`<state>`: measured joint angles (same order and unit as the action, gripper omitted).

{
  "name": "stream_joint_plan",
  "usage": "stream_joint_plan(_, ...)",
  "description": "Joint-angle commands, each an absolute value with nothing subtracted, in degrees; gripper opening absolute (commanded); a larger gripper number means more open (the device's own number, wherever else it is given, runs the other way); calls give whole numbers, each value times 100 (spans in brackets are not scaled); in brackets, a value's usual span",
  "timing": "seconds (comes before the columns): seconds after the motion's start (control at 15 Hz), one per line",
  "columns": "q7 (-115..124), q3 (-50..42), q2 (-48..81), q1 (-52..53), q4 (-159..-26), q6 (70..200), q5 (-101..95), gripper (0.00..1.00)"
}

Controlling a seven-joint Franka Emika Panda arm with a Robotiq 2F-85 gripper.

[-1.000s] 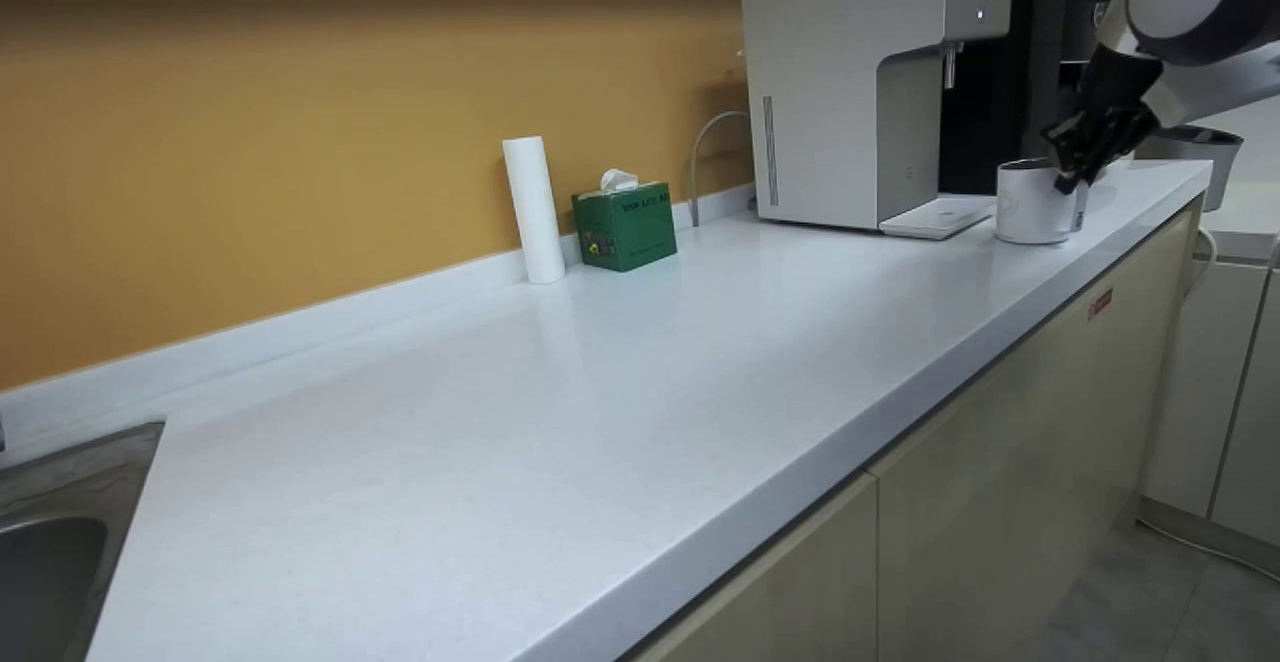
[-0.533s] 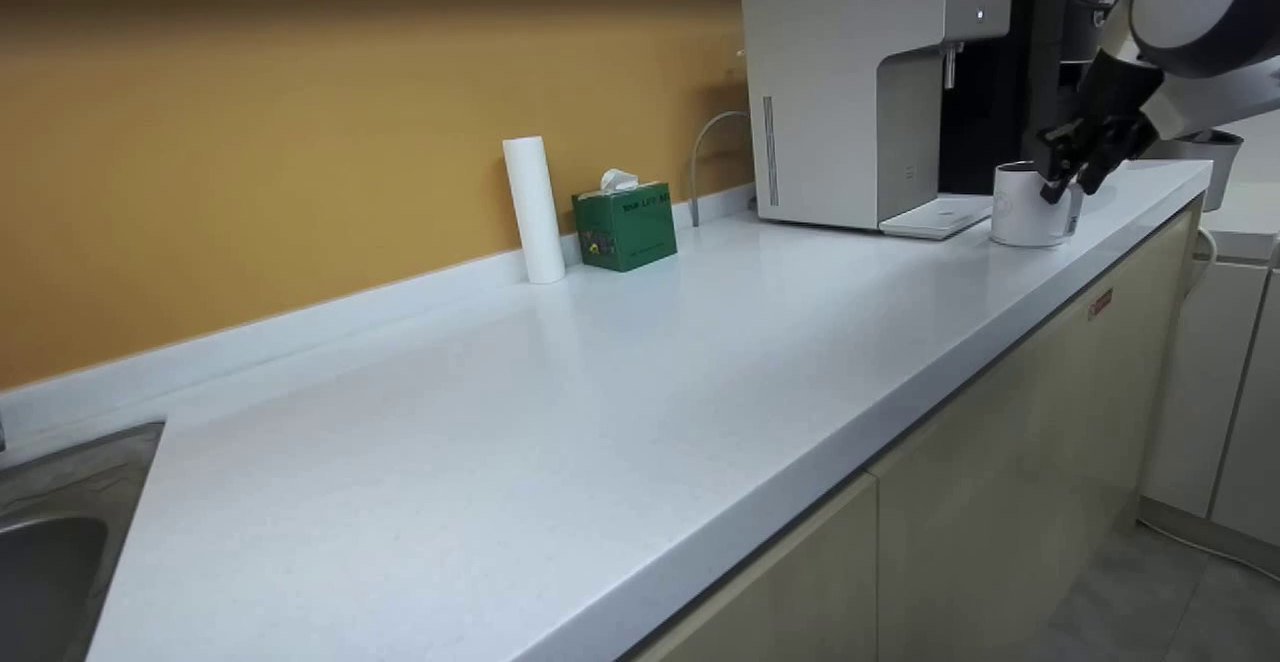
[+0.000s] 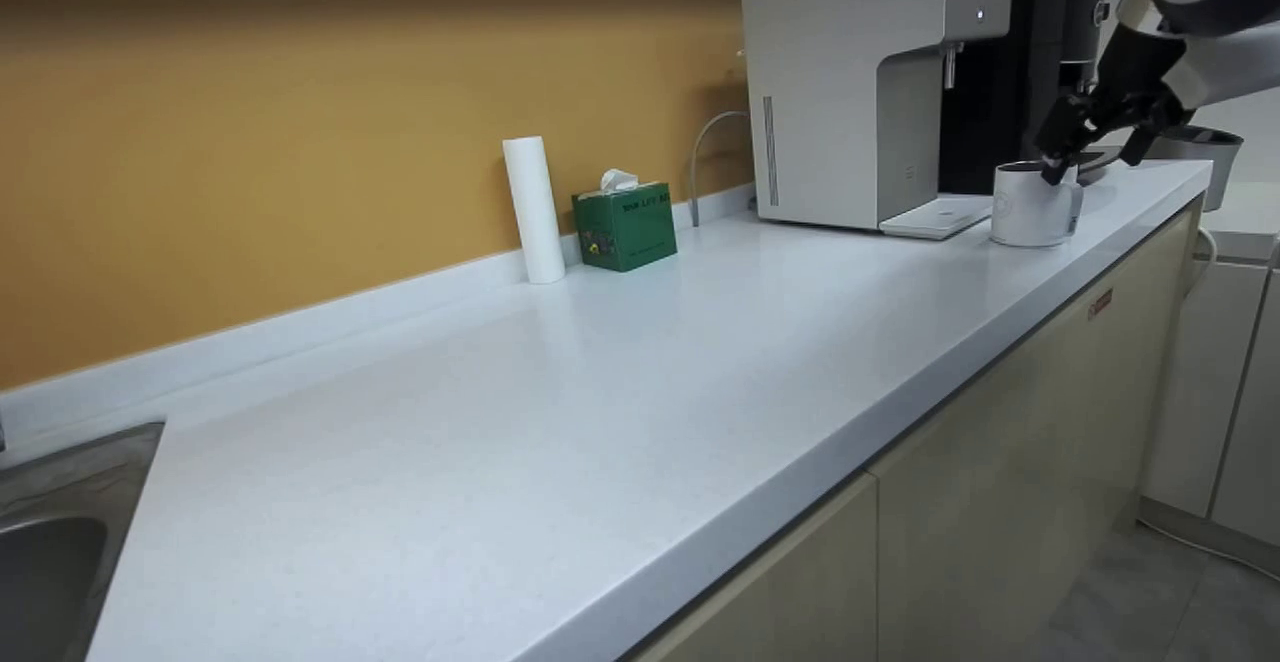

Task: Move the cup forward

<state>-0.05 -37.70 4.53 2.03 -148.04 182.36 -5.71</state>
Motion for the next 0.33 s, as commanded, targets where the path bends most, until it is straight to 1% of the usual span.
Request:
stream_joint_plan(0.0,164,-3891,-236,411,-14909,17464,-793,100)
stream_joint_plan(0.27,208,-3695,-642,349,-14857,16791,-1025,100)
